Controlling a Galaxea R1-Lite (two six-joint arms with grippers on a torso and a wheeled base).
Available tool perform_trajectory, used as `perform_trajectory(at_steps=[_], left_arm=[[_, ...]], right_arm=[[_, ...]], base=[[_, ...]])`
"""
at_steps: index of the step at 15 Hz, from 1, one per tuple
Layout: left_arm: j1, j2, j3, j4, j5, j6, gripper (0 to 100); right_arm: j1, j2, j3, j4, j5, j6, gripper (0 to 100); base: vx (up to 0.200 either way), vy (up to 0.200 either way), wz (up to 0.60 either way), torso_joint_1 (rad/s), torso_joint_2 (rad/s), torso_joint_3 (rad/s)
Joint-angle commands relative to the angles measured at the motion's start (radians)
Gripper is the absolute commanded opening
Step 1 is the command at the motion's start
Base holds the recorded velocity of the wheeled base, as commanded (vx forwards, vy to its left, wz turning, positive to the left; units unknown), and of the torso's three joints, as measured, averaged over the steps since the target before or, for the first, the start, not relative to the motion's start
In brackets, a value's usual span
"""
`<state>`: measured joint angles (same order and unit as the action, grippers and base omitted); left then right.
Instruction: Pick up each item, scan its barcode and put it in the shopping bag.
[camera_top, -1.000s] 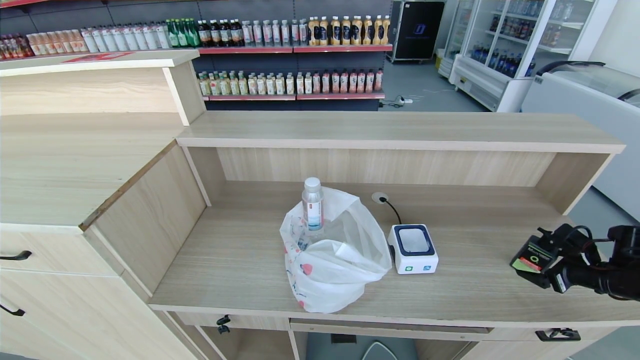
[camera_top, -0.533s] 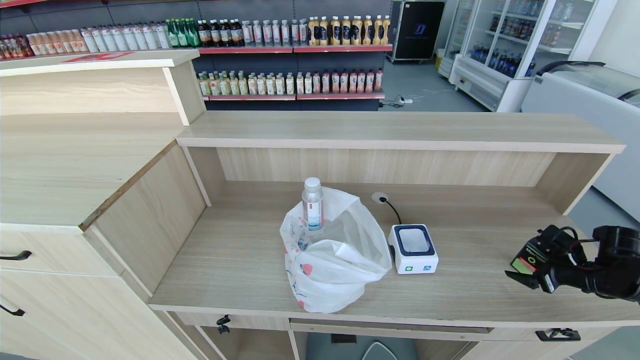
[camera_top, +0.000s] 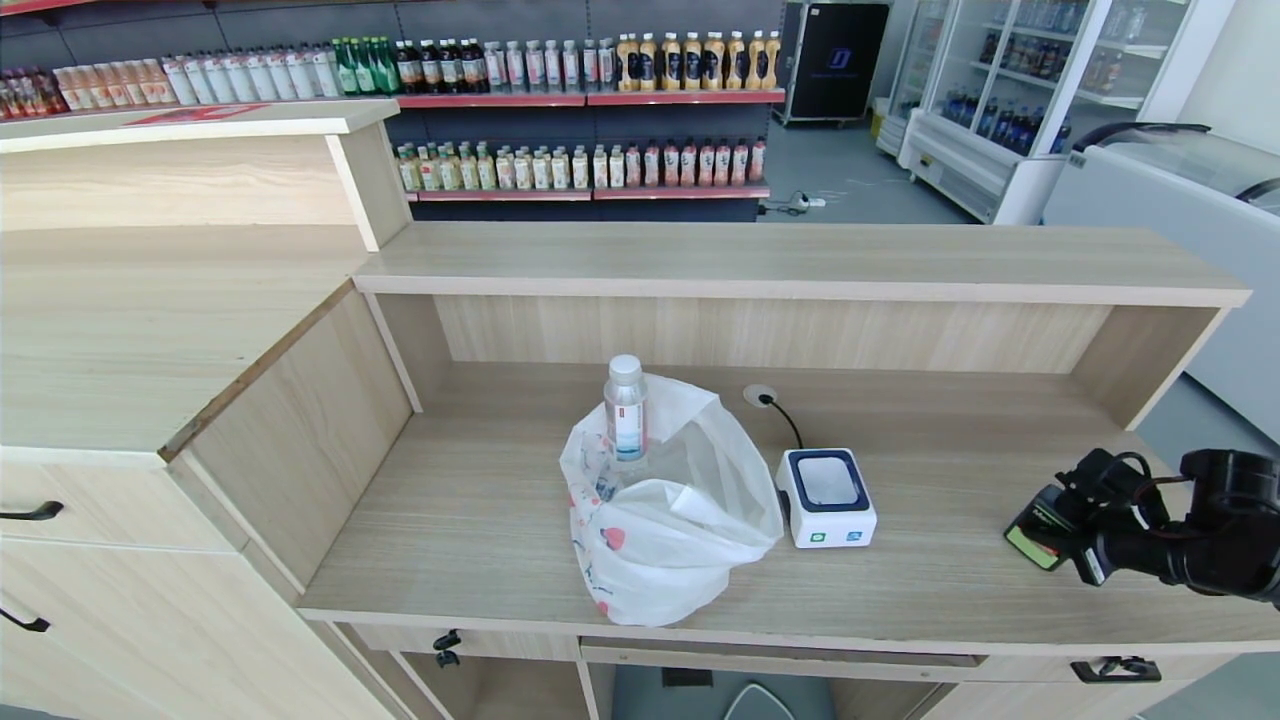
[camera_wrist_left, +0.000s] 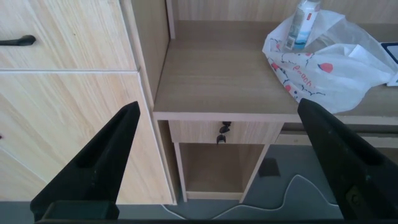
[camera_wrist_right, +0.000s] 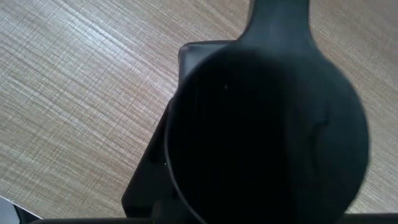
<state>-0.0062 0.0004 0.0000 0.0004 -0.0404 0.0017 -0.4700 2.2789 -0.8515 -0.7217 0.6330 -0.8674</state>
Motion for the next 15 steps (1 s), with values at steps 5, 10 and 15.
perform_trajectory(at_steps=[5, 10, 15], left_arm=[[0.0, 0.001, 0.0, 0.0, 0.001, 0.0, 100], [0.0, 0.001, 0.0, 0.0, -0.001, 0.0, 100], [0.0, 0.001, 0.0, 0.0, -0.001, 0.0, 100]], right_arm=[[0.008, -0.202, 0.04, -0.074, 0.002, -0.097, 0], [0.06, -0.854, 0.328, -0.081, 0.008, -0.507, 0], [0.363, -1.132, 0.358, -0.337, 0.016, -1.029, 0]], base=[[0.0, 0.0, 0.0, 0.0, 0.0, 0.0], [0.0, 0.0, 0.0, 0.0, 0.0, 0.0], [0.0, 0.0, 0.0, 0.0, 0.0, 0.0]])
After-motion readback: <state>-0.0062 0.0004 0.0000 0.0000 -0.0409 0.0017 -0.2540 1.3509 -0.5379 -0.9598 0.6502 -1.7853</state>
